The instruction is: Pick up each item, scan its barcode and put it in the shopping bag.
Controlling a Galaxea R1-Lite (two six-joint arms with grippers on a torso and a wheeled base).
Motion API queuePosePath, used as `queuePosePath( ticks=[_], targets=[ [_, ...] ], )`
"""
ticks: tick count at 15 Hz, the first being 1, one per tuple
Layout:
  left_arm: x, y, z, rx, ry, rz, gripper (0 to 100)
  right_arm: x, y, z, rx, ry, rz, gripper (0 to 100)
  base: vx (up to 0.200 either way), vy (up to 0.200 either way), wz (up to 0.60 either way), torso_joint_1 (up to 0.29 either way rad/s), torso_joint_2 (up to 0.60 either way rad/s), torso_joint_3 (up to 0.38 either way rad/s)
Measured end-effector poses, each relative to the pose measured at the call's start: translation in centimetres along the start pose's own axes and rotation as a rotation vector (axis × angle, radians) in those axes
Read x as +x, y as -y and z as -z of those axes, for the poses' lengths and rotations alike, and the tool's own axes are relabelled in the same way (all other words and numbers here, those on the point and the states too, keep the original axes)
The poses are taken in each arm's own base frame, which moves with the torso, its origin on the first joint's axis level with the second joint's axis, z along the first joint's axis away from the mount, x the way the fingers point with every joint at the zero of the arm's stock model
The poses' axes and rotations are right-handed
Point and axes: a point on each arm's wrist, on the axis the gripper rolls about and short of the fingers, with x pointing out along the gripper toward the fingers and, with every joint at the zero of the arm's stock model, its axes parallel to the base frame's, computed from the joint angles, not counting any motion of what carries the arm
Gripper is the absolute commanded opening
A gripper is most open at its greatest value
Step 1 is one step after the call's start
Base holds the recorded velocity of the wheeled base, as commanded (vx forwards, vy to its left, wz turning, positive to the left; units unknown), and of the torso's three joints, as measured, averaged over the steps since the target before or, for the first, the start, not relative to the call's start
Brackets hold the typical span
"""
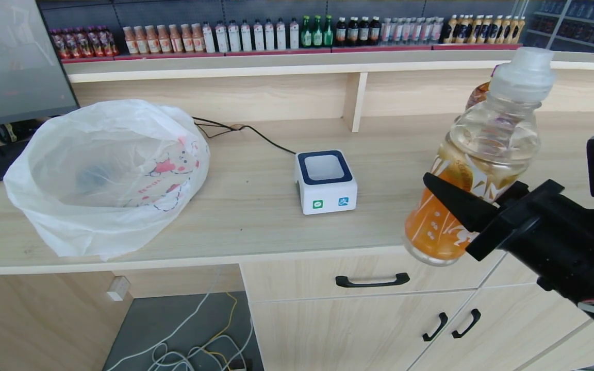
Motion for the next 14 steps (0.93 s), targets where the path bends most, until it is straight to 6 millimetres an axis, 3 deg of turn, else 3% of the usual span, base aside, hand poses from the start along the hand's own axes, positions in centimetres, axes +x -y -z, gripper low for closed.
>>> queuePosePath(
  ticks=[4,14],
  targets=[
    [0.0,0.0,0.0,0.0,0.0,0.0,100,0.1,-1.9,-0.7,-0.167,0.037,-0.082,0,0.0,0.0,0.0,0.0,0.0,0.0],
    [0.0,0.0,0.0,0.0,0.0,0.0,100,-1.0,-10.4,0.0,-0.354,0.124,-0.428,0,0.0,0.0,0.0,0.0,0.0,0.0]
  ],
)
